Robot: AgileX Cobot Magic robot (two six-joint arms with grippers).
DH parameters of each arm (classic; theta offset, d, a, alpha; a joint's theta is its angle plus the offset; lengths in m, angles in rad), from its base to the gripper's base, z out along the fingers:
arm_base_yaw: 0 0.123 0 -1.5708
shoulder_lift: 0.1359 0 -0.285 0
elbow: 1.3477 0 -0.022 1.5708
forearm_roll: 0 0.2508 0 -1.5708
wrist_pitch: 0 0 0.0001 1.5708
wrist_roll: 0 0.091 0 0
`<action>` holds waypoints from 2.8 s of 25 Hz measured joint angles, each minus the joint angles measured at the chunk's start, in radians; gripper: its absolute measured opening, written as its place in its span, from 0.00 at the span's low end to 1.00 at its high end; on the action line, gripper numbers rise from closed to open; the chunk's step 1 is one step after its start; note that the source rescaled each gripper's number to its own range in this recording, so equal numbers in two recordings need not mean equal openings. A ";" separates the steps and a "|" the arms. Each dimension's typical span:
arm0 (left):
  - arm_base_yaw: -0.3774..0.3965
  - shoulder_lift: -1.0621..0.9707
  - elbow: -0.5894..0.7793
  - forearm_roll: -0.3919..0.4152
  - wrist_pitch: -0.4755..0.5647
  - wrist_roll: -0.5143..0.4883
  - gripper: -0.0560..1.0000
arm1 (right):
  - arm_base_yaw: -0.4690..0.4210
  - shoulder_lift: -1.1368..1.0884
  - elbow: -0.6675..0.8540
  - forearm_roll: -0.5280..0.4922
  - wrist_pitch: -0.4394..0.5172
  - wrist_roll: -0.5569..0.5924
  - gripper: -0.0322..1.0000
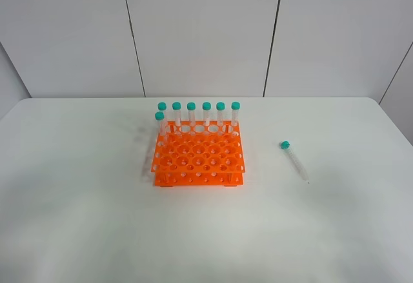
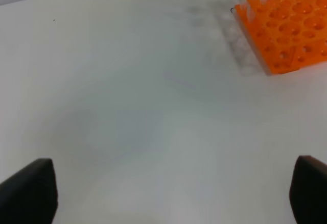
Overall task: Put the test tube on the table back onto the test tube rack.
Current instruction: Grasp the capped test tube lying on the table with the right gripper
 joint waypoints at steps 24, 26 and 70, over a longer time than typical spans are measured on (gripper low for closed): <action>0.000 0.000 0.000 0.000 0.000 0.000 1.00 | 0.000 0.069 0.000 0.051 -0.106 -0.014 0.76; 0.000 0.000 0.000 0.000 0.000 0.000 1.00 | 0.000 0.137 0.000 0.077 -0.113 -0.057 0.76; 0.000 0.000 0.000 -0.005 0.000 0.000 1.00 | 0.000 1.810 -0.643 0.077 -0.255 -0.275 0.73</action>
